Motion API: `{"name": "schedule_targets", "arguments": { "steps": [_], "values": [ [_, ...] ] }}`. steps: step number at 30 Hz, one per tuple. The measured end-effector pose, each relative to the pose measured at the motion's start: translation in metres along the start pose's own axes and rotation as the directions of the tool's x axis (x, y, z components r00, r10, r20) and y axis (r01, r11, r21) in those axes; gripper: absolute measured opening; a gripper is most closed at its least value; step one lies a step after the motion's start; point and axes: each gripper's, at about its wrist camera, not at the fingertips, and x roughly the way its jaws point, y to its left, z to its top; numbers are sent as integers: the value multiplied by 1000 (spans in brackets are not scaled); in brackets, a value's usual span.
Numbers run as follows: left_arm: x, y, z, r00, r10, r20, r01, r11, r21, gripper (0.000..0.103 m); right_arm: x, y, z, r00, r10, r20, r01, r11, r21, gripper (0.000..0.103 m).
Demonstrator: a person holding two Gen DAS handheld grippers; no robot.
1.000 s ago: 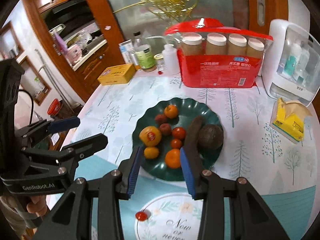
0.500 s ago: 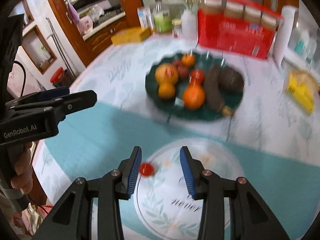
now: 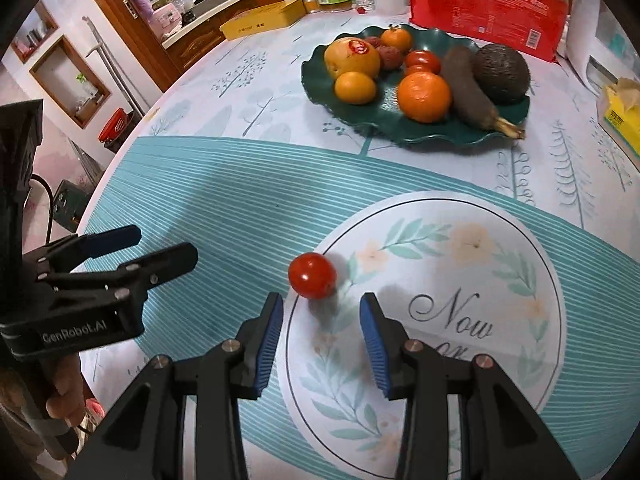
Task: Organize fruits
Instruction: 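Withdraw both tools toward the last cherry tomatoes on the runner, then grasp a cherry tomato with the right tool while the left tool grasps another tomato, then carry both cherry tomatoes onto the green plate and release them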
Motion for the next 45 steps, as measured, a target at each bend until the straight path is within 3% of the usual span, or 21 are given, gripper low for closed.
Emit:
{"name": "schedule_targets", "arguments": {
  "steps": [11,13,15,28,34,39,45],
  "values": [
    [8,11,-13,1000,0,-19,-1,1000,-16,85,15,11,2,1000,-17,15,18,1000,-18,40],
    [9,12,-14,1000,-1,-22,0,1000,-17,85,16,12,3,999,-24,23,24,999,-23,37],
    [9,13,-16,1000,-2,-23,1,1000,-16,85,17,14,4,999,-33,27,34,999,-34,26],
    [10,14,-13,999,-9,-35,9,1000,-7,85,16,12,4,999,-23,30,23,1000,-7,26],
    [1,4,14,1000,-21,-16,21,1000,11,85,5,10,14,999,-20,48,20,1000,1,25],
    [-20,-11,58,998,-42,37,41,998,41,85,-26,6,44,991,-28,128,30,999,-16,25],
    [-57,-29,121,990,-37,135,26,997,79,99,-79,-7,101,966,-42,256,48,999,-17,25]
  ]
}}
